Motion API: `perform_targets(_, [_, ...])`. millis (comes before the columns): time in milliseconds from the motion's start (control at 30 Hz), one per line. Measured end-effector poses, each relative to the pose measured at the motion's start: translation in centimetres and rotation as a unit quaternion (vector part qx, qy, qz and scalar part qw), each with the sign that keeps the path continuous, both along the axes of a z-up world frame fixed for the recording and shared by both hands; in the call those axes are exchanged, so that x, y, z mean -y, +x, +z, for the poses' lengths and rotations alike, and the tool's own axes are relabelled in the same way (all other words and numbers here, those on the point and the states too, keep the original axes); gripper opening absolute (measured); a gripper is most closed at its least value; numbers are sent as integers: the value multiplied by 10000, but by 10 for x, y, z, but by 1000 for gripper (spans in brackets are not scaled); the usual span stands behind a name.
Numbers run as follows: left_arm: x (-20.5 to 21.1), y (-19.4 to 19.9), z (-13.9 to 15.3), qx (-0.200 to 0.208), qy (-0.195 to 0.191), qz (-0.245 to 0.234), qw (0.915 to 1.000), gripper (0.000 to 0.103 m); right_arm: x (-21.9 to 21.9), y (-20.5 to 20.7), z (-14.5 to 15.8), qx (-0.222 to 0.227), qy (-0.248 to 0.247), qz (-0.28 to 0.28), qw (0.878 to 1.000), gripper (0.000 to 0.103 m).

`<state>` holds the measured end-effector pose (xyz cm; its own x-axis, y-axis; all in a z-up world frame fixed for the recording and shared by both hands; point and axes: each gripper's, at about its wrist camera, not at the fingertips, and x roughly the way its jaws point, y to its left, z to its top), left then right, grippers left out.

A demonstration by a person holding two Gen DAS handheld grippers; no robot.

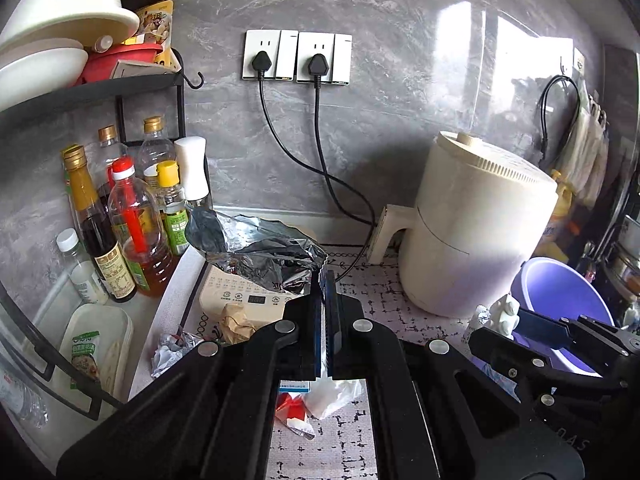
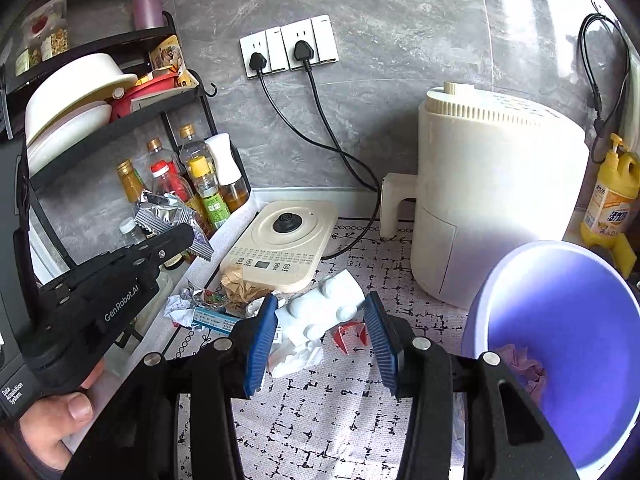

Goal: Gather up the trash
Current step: 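Lift the grey wrapper with the left tool toward the purple bucket, then open the left tool over the purple bucket to drop the wrapper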

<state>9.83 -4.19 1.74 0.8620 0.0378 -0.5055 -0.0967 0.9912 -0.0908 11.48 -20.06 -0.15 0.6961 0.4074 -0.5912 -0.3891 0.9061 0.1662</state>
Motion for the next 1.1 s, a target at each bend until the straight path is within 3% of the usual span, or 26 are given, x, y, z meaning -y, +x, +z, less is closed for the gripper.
perform_targets(367, [62, 9, 18, 238, 34, -825, 9963, 2, 62, -19, 25, 290, 134, -802, 9963, 45])
perform_targets(733, [126, 21, 22, 285, 21, -1541, 9877, 2, 133, -28, 32, 399, 190, -1676, 9849, 46])
perform_targets(767, [131, 22, 22, 281, 22, -1588, 9869, 2, 139, -29, 33, 431, 151, -1805, 9825, 55])
perform_targets(800, [136, 23, 22, 278, 26, -1629, 9862, 2, 146, -30, 33, 466, 167, -1946, 9796, 80])
perform_targets(833, [141, 24, 22, 274, 30, -1670, 9856, 2, 155, -32, 34, 520, 243, -2100, 9760, 86])
perform_targets(1100, [176, 29, 20, 223, 48, -2022, 9791, 2, 195, -41, 35, 536, 356, -2464, 9670, 87])
